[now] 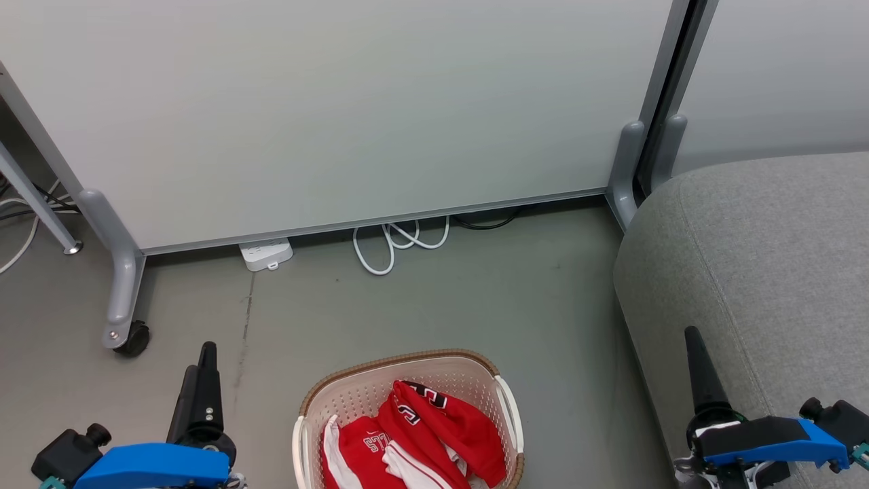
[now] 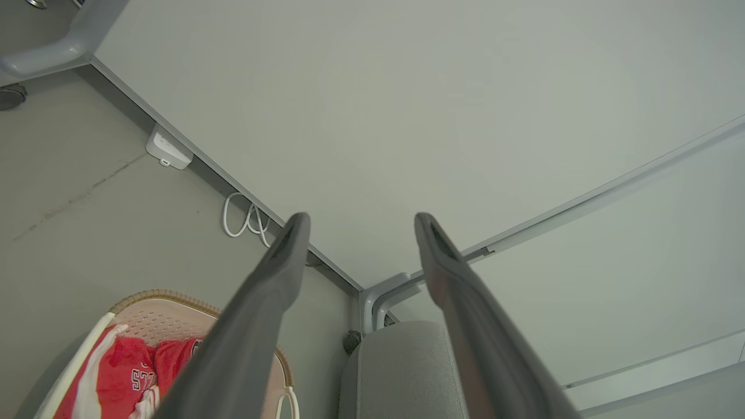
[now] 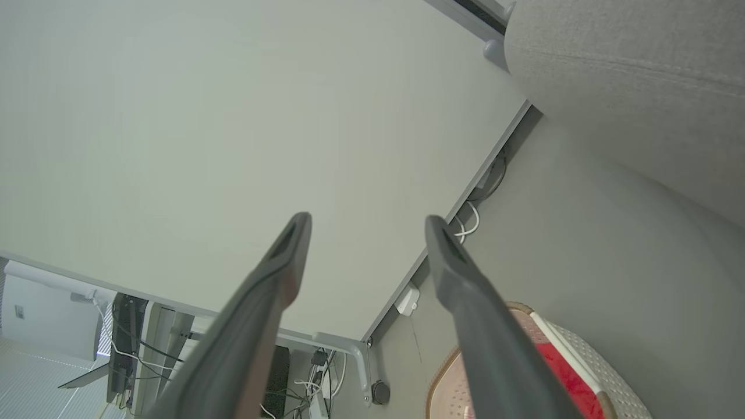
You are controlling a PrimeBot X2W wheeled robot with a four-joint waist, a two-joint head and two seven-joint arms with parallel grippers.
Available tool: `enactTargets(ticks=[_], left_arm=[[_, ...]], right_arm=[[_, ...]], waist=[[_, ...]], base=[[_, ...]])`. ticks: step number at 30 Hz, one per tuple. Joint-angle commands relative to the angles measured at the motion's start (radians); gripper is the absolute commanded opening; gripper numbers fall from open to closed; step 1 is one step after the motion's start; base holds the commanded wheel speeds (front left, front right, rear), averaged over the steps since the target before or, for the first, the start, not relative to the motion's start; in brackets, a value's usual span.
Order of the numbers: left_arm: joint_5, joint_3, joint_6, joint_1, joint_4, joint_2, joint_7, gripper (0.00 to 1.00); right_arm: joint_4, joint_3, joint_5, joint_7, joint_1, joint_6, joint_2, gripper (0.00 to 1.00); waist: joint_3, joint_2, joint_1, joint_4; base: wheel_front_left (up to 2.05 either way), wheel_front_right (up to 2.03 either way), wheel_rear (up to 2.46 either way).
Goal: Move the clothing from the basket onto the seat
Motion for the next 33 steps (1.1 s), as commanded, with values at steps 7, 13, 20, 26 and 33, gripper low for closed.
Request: enactTargets(ticks=[7,13,20,26,33], left_arm=[[0.213,-0.046,0.018,-0.035,-0.012,0.012,-0.038,1.0],[0.329,-0.072,0.029,-0.038,0.001,0.017,-0.061,1.0],[0.424,-0.097,0.042,-0.042,0.015,0.024,-0.083,1.0],[0.497,-0.118,0.052,-0.047,0.026,0.03,-0.101,1.0],[0.574,-0.137,0.062,-0.052,0.034,0.035,-0.12,1.0]], right_arm=[[-0.008,0.027,-0.201,-0.04,-0.033,0.0,-0.004,1.0],[0.007,0.049,-0.321,-0.062,-0.035,0.0,-0.005,1.0],[0.025,0.064,-0.422,-0.084,-0.04,0.0,-0.005,1.0],[0.036,0.077,-0.495,-0.101,-0.043,0.0,-0.005,1.0],[0.049,0.094,-0.578,-0.12,-0.047,0.0,-0.006,1.0]], waist=[[0.0,0.0,0.0,0.002],[-0.001,0.0,0.0,0.005],[0.0,0.0,0.0,0.008],[-0.001,0.0,0.0,0.011],[-0.002,0.0,0.0,0.015]], base=[[0.0,0.0,0.0],[0.0,0.0,0.0],[0.0,0.0,0.0],[0.0,0.0,0.0],[0.0,0.0,0.0]])
